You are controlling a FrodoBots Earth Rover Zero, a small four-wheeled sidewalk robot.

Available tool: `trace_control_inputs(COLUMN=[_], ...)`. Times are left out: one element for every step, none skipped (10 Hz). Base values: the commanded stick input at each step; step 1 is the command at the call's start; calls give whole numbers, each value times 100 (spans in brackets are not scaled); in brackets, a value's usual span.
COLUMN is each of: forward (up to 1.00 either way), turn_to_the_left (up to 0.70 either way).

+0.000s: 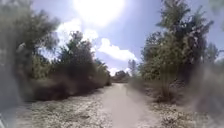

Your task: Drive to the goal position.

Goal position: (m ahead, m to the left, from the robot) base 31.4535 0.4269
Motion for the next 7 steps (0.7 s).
trace_control_inputs(forward=[70, 70, 70, 70, 70, 70, 70], turn_to_the_left=[0, 0, 0, 0, 0, 0, 0])
